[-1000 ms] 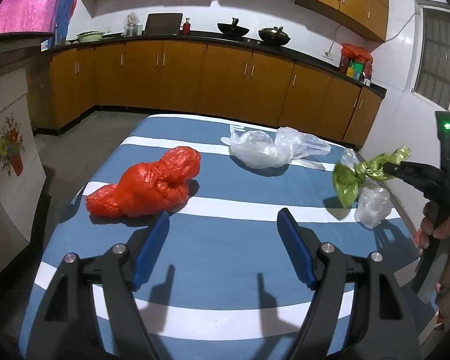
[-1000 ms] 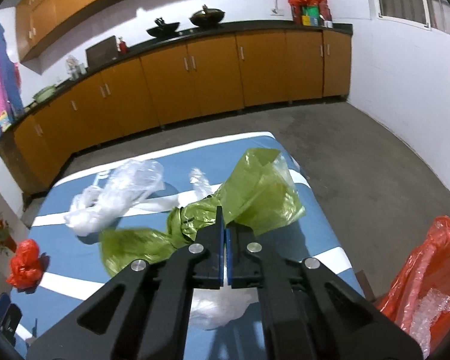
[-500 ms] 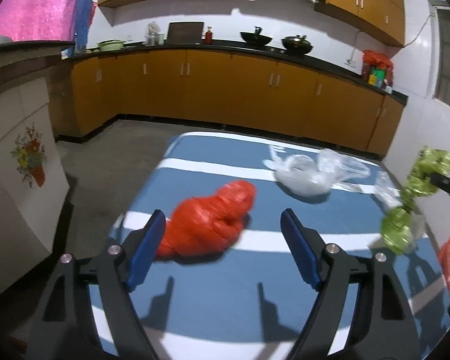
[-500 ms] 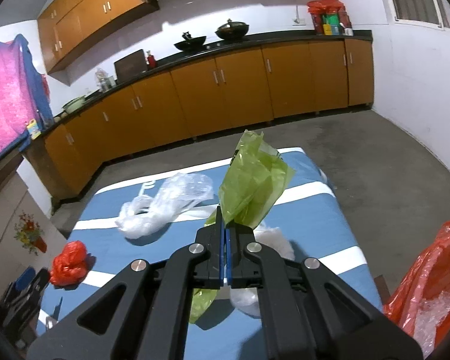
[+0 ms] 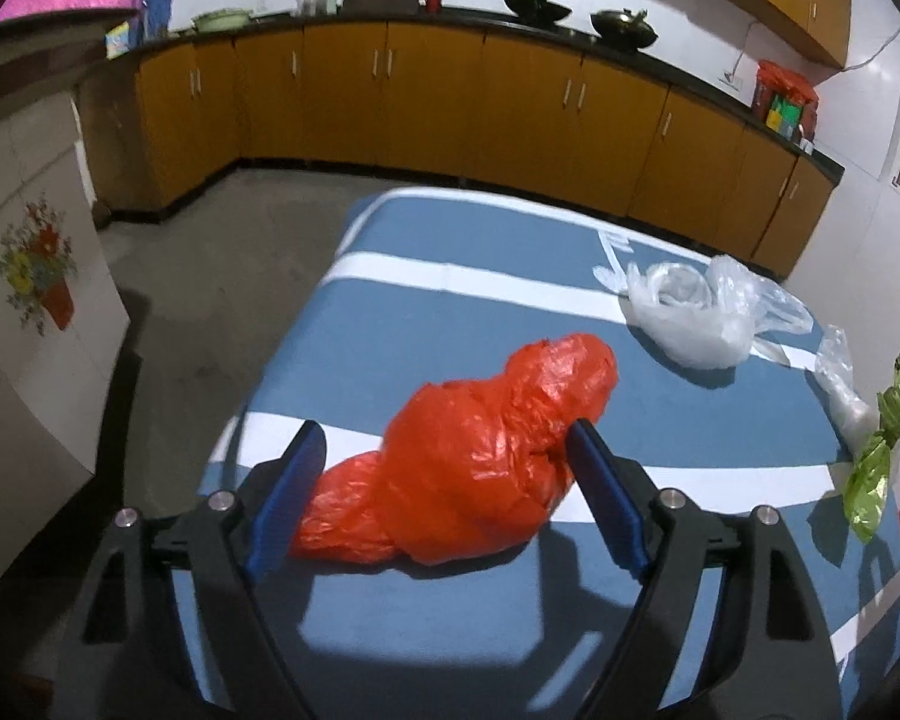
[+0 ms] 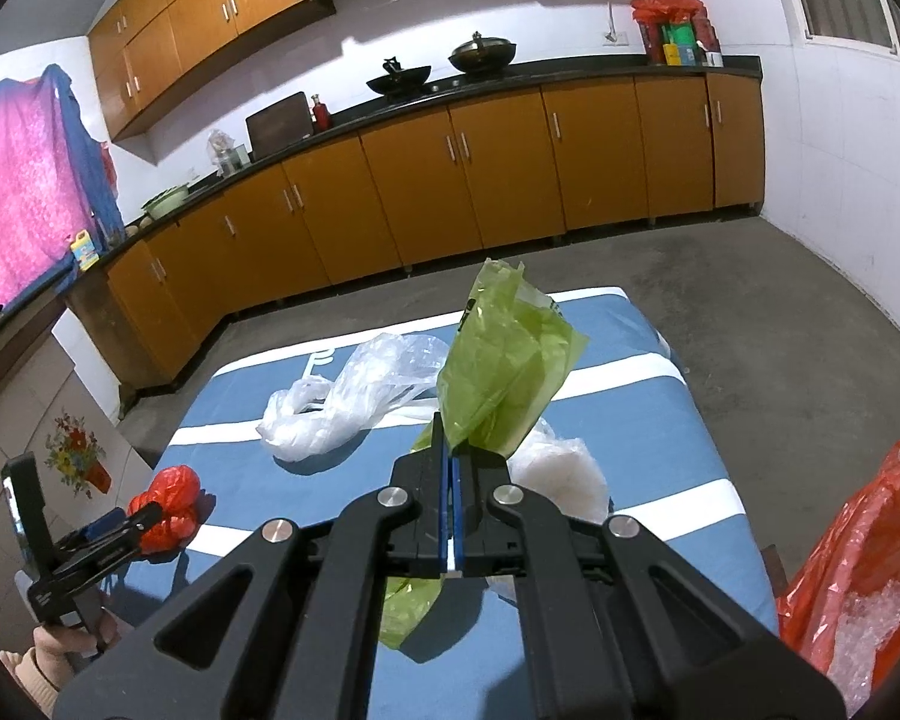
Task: Collect trash
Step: 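Close the left tool on the red bag while the right tool holds the green bag, then carry the red and green bags in both tools over the red basket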
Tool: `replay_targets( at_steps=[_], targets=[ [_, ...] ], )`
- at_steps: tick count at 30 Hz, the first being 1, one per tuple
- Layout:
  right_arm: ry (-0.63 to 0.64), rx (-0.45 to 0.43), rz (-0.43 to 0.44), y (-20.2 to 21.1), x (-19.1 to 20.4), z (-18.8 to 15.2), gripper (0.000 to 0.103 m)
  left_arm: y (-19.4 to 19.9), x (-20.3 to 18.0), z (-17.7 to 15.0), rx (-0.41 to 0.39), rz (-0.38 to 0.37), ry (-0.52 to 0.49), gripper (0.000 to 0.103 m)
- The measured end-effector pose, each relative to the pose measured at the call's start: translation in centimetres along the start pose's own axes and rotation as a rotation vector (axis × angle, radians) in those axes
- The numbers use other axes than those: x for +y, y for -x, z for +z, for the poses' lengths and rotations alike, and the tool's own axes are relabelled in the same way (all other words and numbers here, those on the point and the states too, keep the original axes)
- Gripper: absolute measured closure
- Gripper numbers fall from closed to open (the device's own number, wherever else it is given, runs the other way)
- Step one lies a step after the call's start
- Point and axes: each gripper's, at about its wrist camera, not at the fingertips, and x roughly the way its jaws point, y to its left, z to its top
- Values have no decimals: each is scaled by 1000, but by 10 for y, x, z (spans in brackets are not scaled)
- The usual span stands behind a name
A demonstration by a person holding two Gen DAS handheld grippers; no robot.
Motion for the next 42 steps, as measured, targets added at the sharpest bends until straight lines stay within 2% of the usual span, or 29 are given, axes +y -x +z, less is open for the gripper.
replay_targets(
  at_steps=[3,10,13,20,29,42],
  targets=[
    [3,7,0,-1,2,-1,102,-7,-4,-1,36,-28,-3,25],
    [-5,12,1,2,1,-3,102,-11,-19,-3,66,-70,-37,52],
    [-7,11,5,6,0,-3,102,-8,-25,-4,61,-76,-46,58],
    [-12,-16,14,23,2,0,102,14,-42,-4,30,-109,-71,60],
    [-22,-63,-1,55,-4,3,102,63,-84,2,-40,-184,-140,60],
    [-77,-121,-111,112,-47,-6,102,116,-148,-6,-70,-323,-212,60]
  ],
)
